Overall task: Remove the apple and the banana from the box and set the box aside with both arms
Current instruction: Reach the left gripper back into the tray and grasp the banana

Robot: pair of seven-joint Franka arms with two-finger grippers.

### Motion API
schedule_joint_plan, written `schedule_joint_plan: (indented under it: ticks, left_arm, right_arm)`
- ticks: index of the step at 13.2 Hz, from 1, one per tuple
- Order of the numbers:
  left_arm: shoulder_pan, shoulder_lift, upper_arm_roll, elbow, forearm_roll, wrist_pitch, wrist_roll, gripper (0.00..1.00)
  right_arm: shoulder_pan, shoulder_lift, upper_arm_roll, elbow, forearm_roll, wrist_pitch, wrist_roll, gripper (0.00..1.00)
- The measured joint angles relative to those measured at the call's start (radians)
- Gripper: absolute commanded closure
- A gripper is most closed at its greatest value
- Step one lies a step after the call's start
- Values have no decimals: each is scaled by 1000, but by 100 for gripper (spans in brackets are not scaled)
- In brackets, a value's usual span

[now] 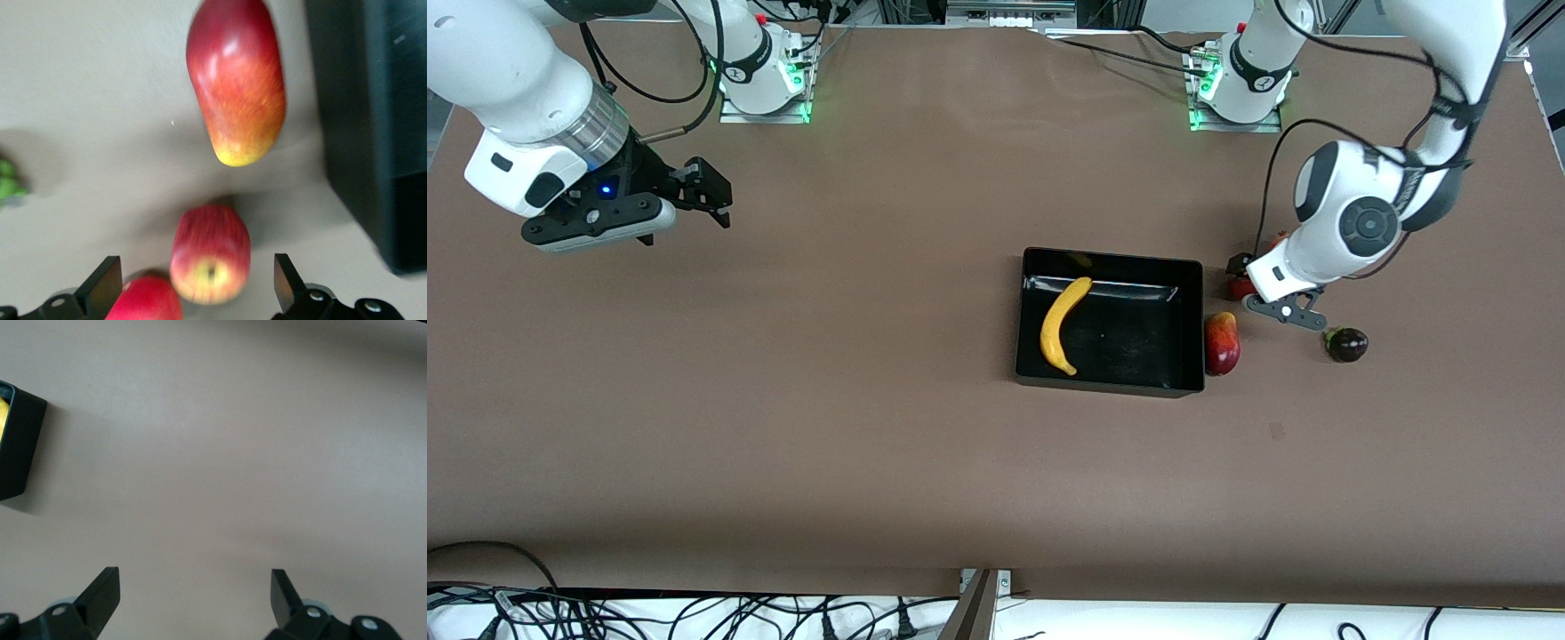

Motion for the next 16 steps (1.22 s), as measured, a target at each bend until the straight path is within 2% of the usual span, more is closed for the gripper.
schedule_joint_plan:
  ticks: [2,3,6,9,13,16]
  left_arm:
    - [-8,-16,-43,153,-2,-167,-34,0]
    - [-17,-11,-74,213,-4,-207,-88,0]
    - [-97,76,-168,344,-5,-225,-381,0]
    - [-233,246,-177,484,-5,-184,-602,0]
    - [-309,416,-175,520,-2,-14,-725,0]
    - [-331,488,-174,523,40,59,-779,0]
  right_arm:
    - [0,3,-1,0,0,4,0,0]
    - [0,4,-1,0,0,5,0,0]
    - [0,4,-3,0,0,7,0,0]
    - [-1,5,-4,0,0,8,0,0]
    - [0,17,-4,0,-15,11,-2,0]
    - [3,29,-3,-2,-29,-2,-13,0]
